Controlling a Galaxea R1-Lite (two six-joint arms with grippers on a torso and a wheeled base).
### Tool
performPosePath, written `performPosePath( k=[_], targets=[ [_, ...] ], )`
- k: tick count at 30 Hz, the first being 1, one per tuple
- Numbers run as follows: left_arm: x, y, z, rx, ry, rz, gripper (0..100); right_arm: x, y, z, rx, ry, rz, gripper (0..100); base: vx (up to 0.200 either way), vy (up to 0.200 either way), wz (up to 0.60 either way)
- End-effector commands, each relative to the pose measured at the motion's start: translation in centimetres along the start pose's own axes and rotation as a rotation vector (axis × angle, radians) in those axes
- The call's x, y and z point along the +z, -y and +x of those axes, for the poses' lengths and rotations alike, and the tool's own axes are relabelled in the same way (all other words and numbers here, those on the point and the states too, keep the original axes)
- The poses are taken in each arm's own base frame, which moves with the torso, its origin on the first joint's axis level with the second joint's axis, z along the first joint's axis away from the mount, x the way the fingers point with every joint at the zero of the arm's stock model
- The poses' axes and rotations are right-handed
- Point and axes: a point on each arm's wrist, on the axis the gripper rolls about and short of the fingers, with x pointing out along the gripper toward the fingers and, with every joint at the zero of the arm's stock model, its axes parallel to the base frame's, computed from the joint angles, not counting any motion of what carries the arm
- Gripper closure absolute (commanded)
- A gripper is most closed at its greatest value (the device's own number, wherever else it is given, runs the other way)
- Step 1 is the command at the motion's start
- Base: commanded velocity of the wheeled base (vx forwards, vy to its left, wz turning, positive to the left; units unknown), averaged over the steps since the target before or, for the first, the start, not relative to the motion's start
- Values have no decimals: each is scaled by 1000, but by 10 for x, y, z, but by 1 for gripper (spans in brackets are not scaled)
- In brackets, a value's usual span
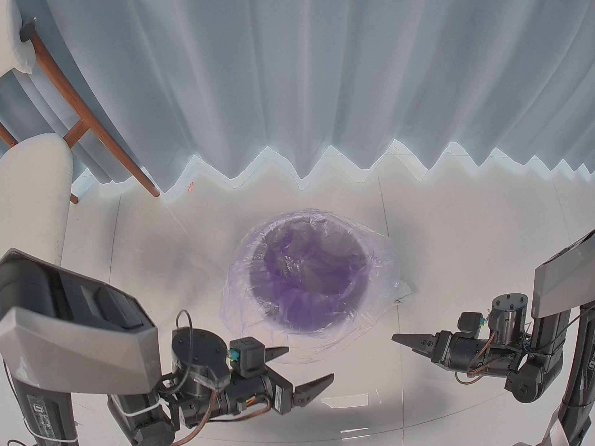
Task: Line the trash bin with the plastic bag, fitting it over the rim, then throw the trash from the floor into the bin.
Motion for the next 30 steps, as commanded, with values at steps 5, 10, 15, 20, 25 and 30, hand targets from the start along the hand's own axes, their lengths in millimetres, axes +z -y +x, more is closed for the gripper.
performPosePath(
  k=[5,10,15,20,25,30],
  targets=[
    [-23,84,-38,-132,-105,-289,0,-1,-3,-1,16,1,-3,0,0,0,0],
    [60,96,-69,-228,287,-354,0,-10,-37,-7,121,-31,25,0,0,0,0],
    [171,67,-133,-352,756,-247,0,5,-99,-29,391,-14,202,0,0,0,0],
    [214,25,-192,-309,759,-66,0,3,-115,-2,382,-127,226,0,0,0,0],
    [197,14,-233,-240,643,-47,0,8,-129,18,284,-204,200,0,0,0,0],
    [198,16,-252,-190,669,-32,0,16,-154,35,211,-223,203,0,0,0,0]
  ],
)
